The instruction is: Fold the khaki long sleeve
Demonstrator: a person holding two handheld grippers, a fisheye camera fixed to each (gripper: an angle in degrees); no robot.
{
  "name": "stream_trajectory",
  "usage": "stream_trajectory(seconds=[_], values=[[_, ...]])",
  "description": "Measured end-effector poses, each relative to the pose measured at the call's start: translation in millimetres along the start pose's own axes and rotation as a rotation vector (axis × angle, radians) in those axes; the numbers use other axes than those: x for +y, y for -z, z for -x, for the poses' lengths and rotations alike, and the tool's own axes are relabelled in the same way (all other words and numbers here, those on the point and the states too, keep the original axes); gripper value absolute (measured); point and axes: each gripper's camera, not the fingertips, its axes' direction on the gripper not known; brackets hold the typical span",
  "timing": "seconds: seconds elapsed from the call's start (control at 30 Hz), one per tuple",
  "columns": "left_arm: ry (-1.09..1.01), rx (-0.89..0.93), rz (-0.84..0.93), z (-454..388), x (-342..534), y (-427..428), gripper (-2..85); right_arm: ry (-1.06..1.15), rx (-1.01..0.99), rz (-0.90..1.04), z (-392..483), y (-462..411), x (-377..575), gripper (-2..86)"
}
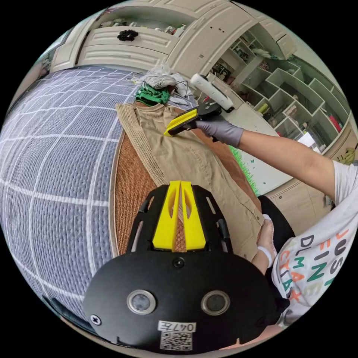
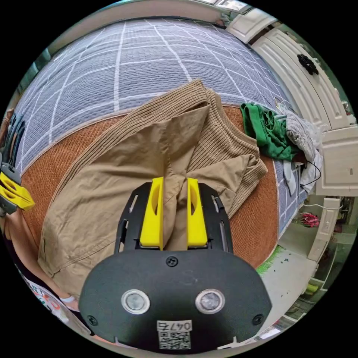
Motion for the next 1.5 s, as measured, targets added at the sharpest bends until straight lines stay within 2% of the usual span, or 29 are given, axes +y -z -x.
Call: stream_trajectory(seconds=[0.07, 0.13, 0.2, 0.23, 0.3, 0.37, 0.5, 0.6, 0.77, 0.93, 1.0, 1.13, 1.23, 1.3, 1.37, 1.43, 1.5], values=[[-0.018, 0.011, 0.005, -10.2, -1.7, 1.4, -0.8, -0.069, -0.053, -0.053, 11.9, 17.8, 19.5, 5.5], [-0.029, 0.05, -0.029, -23.5, -1.4, 9.5, -0.8, -0.116, -0.155, -0.213, 25.0, 54.1, 60.7, 5.0], [-0.037, 0.072, -0.049, -33.8, -1.5, 16.0, -0.8, -0.097, -0.324, -0.368, 52.0, 95.4, 137.7, 4.6], [-0.043, 0.089, -0.058, -41.4, -2.1, 19.6, -0.8, -0.078, -0.373, -0.38, 60.7, 101.7, 158.4, 4.6], [-0.063, 0.107, -0.061, -55.2, -3.9, 23.5, -0.8, 0.011, -0.54, -0.358, 102.8, 111.7, 246.0, 5.1], [-0.091, 0.114, -0.05, -72.7, -6.6, 25.4, -0.8, 0.022, -0.59, -0.281, 135.7, 105.5, 312.9, 5.9], [-0.221, 0.155, -0.039, -131.9, -15.0, 30.6, -0.8, -0.077, -0.754, -0.133, 195.6, 55.0, 440.1, 8.6], [-0.356, 0.175, -0.02, -185.9, -17.4, 29.8, -0.8, -0.15, -0.926, -0.141, 223.5, 12.4, 484.5, 10.3], [-0.526, 0.194, 0.085, -272.7, -24.0, 8.5, -0.8, -0.178, -1.111, -0.181, 254.2, -32.0, 491.8, 10.5], [-0.592, 0.034, 0.293, -338.2, -43.4, -48.9, -1.0, -0.194, -1.169, -0.149, 282.7, -44.1, 498.5, 9.4], [-0.567, 0.033, 0.298, -344.9, -56.9, -60.5, -1.0, -0.224, -1.156, -0.157, 288.7, -40.3, 515.7, 8.7], [-0.497, 0.12, 0.203, -340.7, -102.4, -67.5, -1.0, -0.276, -1.173, -0.198, 299.6, -34.9, 545.2, 7.3], [-0.408, 0.119, 0.178, -314.3, -135.2, -75.6, -1.0, -0.286, -1.086, -0.267, 308.6, -7.7, 551.5, 4.4], [-0.363, 0.169, 0.178, -297.7, -147.7, -76.7, -1.0, -0.229, -1.014, -0.466, 310.9, 40.4, 534.0, 0.2], [-0.357, 0.256, 0.152, -288.0, -152.7, -70.6, -1.0, -0.159, -0.966, -0.528, 314.3, 67.1, 499.9, -0.8], [-0.379, 0.34, 0.156, -281.7, -152.4, -64.4, -1.0, -0.075, -0.931, -0.516, 321.0, 79.7, 451.9, -1.1], [-0.373, 0.322, 0.167, -275.6, -149.8, -65.8, -1.0, 0.012, -0.889, -0.438, 335.2, 72.8, 381.2, -1.2]])
